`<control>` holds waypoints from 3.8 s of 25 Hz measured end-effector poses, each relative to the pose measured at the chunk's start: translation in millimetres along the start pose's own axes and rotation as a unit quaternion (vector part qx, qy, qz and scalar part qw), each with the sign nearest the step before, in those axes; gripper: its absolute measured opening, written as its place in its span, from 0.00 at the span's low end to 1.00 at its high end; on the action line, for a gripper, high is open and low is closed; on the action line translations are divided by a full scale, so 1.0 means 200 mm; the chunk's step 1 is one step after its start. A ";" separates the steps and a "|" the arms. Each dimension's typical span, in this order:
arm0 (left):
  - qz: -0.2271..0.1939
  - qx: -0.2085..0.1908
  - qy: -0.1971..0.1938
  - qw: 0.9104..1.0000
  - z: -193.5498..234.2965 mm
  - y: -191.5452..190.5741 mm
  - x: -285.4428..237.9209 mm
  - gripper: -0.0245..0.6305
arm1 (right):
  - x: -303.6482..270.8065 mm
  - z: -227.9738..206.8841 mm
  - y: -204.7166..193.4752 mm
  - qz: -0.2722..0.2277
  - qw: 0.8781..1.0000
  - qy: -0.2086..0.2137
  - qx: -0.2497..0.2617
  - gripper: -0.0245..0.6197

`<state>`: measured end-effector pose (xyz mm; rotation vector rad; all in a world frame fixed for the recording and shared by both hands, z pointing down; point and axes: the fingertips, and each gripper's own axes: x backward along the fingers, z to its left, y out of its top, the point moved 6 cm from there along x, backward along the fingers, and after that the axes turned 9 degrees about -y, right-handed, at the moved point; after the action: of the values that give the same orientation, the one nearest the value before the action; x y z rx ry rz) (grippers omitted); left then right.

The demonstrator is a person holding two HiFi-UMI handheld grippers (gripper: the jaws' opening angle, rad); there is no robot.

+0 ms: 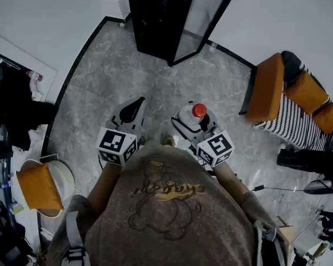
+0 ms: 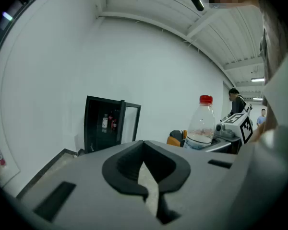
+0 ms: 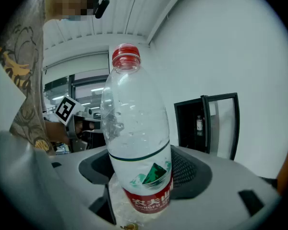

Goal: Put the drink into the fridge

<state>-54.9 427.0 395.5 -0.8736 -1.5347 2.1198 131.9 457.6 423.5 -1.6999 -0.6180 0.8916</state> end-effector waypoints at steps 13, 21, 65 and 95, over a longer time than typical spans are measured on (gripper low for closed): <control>-0.006 0.005 0.019 1.000 -0.12 -0.03 -0.06 0.05 | 0.10 -0.07 -0.01 -0.004 0.999 0.037 0.001 0.57; -0.015 0.004 0.043 0.999 -0.18 -0.04 -0.13 0.05 | 0.11 -0.12 -0.01 -0.007 0.997 0.079 0.010 0.57; 0.000 -0.003 0.000 1.000 0.97 0.37 -0.77 0.05 | -1.08 -0.58 0.34 0.005 0.998 0.054 -0.011 0.57; 0.016 -0.004 -0.073 0.997 1.41 0.51 -0.95 0.05 | -1.58 -0.66 0.47 0.013 0.999 -0.021 -0.026 0.57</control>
<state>-100.1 75.9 408.4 -0.7648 -1.6123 2.2449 51.4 111.6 434.2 -1.7443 -0.6527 0.9384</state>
